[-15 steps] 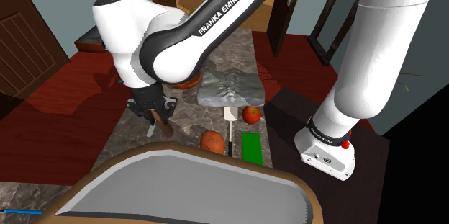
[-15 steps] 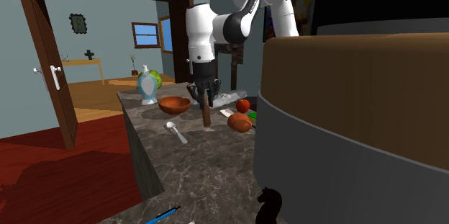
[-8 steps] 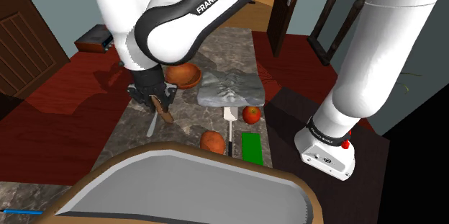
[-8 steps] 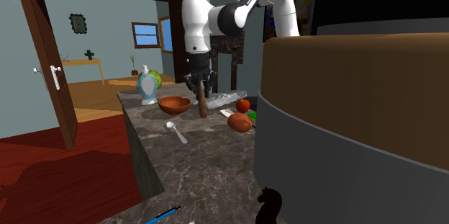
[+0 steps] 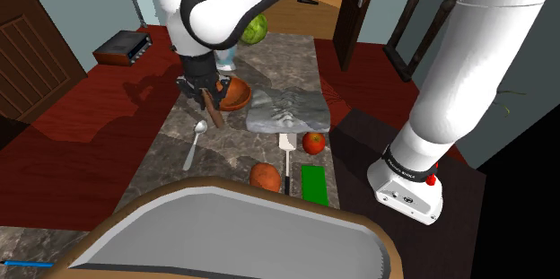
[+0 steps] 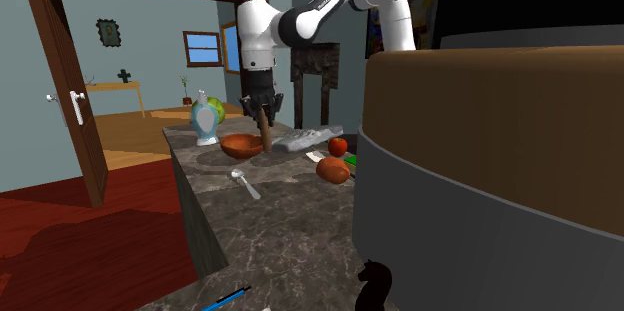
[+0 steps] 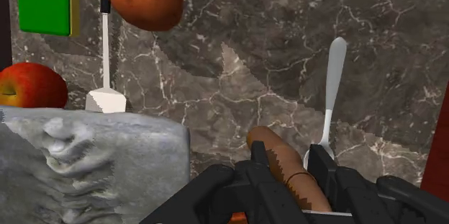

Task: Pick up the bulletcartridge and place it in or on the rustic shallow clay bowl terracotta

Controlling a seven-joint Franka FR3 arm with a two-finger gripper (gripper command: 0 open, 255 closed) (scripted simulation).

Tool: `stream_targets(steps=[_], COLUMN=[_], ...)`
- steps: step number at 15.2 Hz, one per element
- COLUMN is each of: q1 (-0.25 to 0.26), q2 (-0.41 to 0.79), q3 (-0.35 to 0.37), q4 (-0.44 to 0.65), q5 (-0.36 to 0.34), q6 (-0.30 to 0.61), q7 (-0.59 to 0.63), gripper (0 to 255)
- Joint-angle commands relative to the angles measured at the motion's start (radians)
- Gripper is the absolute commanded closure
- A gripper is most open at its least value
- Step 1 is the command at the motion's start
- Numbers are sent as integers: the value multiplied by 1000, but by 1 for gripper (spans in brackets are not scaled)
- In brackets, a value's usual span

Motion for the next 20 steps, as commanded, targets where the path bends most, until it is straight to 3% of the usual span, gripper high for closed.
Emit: stream_targets(steps=[1, 16, 20], q1=[-25, -154, -150], q2=[8, 190, 212], q3=[-16, -143, -151], q4=[19, 313, 289], q5=[-3, -83, -98], q6=[-11, -137, -93], q7=[-44, -305, -295], gripper=[255, 255, 255])
